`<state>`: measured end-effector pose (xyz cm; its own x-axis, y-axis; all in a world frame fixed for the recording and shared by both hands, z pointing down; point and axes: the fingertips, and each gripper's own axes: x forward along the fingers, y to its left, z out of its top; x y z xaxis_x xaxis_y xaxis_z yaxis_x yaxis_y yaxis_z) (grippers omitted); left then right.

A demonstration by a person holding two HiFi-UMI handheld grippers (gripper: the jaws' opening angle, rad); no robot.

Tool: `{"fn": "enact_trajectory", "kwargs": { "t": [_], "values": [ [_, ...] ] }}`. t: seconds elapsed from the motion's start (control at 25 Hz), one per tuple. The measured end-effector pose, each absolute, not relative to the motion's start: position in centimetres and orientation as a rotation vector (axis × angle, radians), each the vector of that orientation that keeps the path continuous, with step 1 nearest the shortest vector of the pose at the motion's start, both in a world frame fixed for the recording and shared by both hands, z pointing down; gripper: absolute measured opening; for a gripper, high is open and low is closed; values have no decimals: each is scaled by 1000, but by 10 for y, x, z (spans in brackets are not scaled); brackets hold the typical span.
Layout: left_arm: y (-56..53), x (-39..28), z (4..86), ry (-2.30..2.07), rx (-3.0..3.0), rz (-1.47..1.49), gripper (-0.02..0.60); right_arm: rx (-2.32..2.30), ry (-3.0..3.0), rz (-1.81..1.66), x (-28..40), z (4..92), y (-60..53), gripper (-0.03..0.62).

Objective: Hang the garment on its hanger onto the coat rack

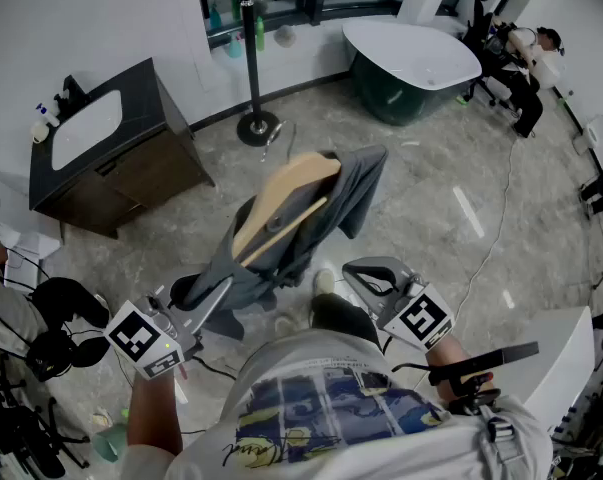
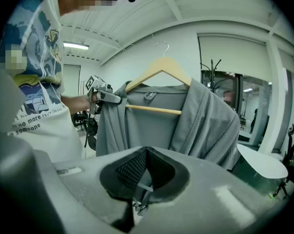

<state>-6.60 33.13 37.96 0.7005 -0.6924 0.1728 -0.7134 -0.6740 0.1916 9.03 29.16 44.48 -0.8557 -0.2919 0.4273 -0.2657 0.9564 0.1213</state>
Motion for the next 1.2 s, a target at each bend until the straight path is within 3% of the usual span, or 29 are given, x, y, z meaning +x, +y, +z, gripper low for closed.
{"fn": "enact_trajectory", "kwargs": {
  "t": [0.48, 0.88, 1.04, 1.2],
  "values": [
    [223, -87, 382, -1152, 2671, 143, 26, 351, -2704, -56, 64, 461, 175, 2],
    [51, -84, 359, -1157, 2665, 181, 26, 282, -2730, 14, 82, 456, 13, 5],
    [-11, -91, 351, -1155, 2684, 199, 26, 217, -2706, 72, 83, 462, -33, 49],
    [-83, -106, 337, -1141, 2689, 214, 26, 192, -2663, 118, 68, 468, -79, 49]
  ]
}}
